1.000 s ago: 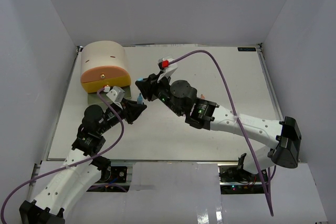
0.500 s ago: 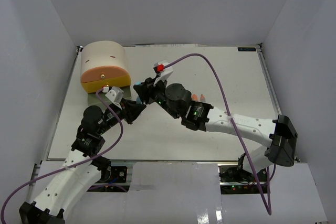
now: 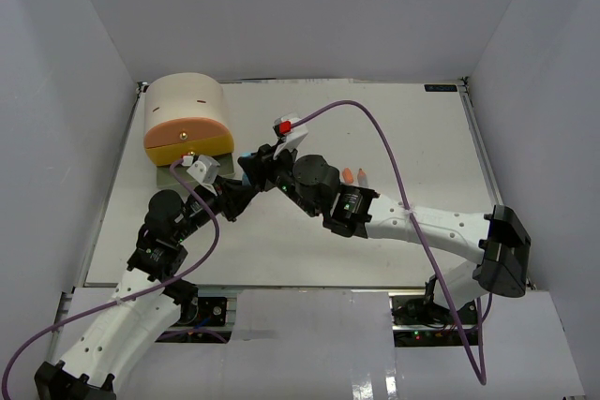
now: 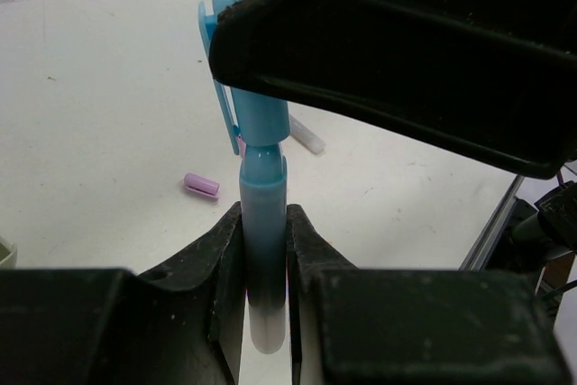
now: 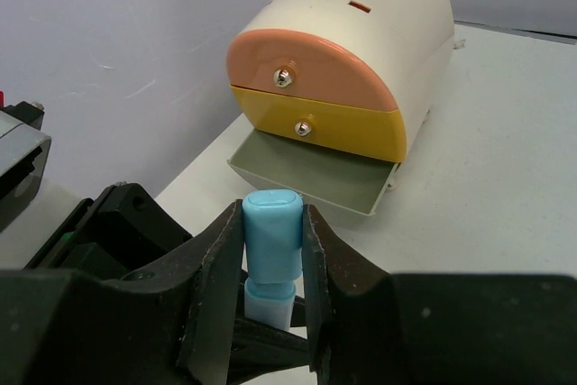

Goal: Sort the stationery into containers
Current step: Close the pen cap on the pen.

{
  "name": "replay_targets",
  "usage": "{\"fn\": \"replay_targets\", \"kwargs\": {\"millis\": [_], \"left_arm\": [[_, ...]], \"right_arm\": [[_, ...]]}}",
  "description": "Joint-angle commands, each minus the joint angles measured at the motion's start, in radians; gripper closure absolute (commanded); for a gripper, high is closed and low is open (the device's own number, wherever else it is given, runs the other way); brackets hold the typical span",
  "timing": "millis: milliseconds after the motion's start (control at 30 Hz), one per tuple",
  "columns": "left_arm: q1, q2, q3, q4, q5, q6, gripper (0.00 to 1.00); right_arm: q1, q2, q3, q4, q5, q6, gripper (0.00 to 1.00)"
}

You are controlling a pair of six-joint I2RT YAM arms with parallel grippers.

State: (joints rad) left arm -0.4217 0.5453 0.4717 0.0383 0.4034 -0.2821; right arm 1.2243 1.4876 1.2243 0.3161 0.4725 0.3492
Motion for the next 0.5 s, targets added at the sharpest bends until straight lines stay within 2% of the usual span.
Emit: {"fn": "replay_targets", "kwargs": {"millis": [0,200,467], "left_arm": [[0.004,-0.008,0.001,0.021,-0.009,-0.006,0.92],[0.004,-0.016,-0.007,0.047,-0.034,-0.022,0.92],[0.004,0.024,-0.012,0.186,-0.034,-0.058,0.92]], "right_arm": [[0.006,-0.018,0.017,0.051,0.032,0.004,0.89],[0.014,-0.016,0.004,0.044,0.026,0.028,0.89],[0.032,-0.003,-0.031,0.038,0.061,0.060,0.90]]}}
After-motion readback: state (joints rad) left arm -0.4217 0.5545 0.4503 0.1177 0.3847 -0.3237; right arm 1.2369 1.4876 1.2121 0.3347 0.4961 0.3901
